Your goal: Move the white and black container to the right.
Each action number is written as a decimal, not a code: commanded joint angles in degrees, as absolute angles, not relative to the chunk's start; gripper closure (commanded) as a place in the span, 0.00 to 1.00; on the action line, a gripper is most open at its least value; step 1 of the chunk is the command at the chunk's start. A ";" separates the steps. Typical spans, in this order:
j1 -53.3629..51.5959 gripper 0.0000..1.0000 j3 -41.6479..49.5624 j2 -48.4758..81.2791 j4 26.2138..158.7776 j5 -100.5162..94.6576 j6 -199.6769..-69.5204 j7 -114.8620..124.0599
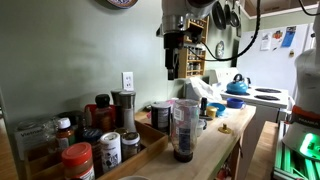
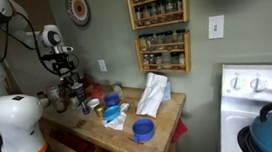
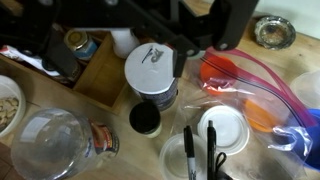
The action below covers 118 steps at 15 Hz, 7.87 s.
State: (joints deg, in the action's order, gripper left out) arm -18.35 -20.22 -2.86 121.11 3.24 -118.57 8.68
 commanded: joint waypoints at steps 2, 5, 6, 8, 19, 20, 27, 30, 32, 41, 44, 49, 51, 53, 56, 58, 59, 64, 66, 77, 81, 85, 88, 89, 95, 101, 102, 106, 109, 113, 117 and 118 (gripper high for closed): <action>-19.31 0.00 -20.55 5.58 116.90 2.19 -124.19 8.35; -20.88 0.00 -19.97 9.16 114.82 -5.76 -121.73 14.22; -21.39 0.00 -19.58 10.25 114.26 -7.66 -121.09 15.80; -22.36 0.00 -19.07 12.51 113.24 -10.67 -120.35 18.64; -24.76 0.00 -16.19 20.45 107.15 -15.74 -120.27 20.99; -24.51 0.00 -16.12 20.74 107.02 -15.34 -120.93 20.15; -23.03 0.00 -16.05 20.72 107.70 -8.40 -119.14 15.25; -23.01 0.00 -15.88 21.02 107.70 -6.68 -117.52 14.73; -22.89 0.00 -16.03 21.12 107.70 -5.50 -116.01 14.32; -23.68 0.29 -15.75 20.29 108.49 -6.70 -117.98 15.25; -22.66 0.29 -16.00 15.66 111.65 -5.39 -118.63 14.56; -21.52 0.29 -16.33 3.90 114.40 -5.29 -114.96 13.40; -21.15 0.29 -17.53 3.19 111.88 -2.62 -110.11 6.50; -21.28 0.04 -17.18 4.98 111.12 -4.64 -111.75 9.63; -20.33 0.29 -16.04 6.42 110.53 -6.88 -112.76 14.52; -18.23 0.29 -13.76 3.55 112.60 -8.52 -110.85 17.30; -17.14 0.29 -12.65 2.52 113.50 -9.33 -109.96 18.24; -10.46 0.29 -6.98 -1.79 115.59 -12.03 -106.55 22.10; -8.49 0.29 -5.76 -2.25 114.70 -13.48 -103.19 25.15; -4.36 0.29 -3.31 0.16 117.07 -14.18 -108.56 -3.09; -3.44 0.04 -2.83 1.58 116.23 -13.35 -109.19 -8.09; -2.94 0.29 -2.62 2.47 116.20 -13.57 -112.32 -12.87; -2.84 0.29 -2.61 4.73 117.40 -12.55 -121.15 -11.20; -2.89 0.29 -2.63 5.38 117.82 -13.11 -123.53 -11.14; -2.84 0.29 -0.88 7.72 118.62 -21.61 -124.08 -5.75; -2.85 0.29 -0.94 10.40 117.84 -20.83 -124.44 -7.43; -2.77 0.29 -1.02 10.64 117.90 -20.31 -124.81 -7.53; -2.61 0.29 -1.27 11.14 118.14 -19.43 -126.68 -7.99; -2.54 0.29 -1.45 11.42 118.09 -18.66 -128.25 -8.37; -2.33 0.00 -1.88 12.15 117.41 -15.28 -126.33 -10.68; -2.75 0.00 -1.32 9.01 118.76 -16.83 -126.69 -9.02; -2.78 0.00 -1.14 7.24 119.42 -17.60 -127.20 -8.45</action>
State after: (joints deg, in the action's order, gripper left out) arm -2.89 -1.38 11.77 117.45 -16.30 -127.17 -9.33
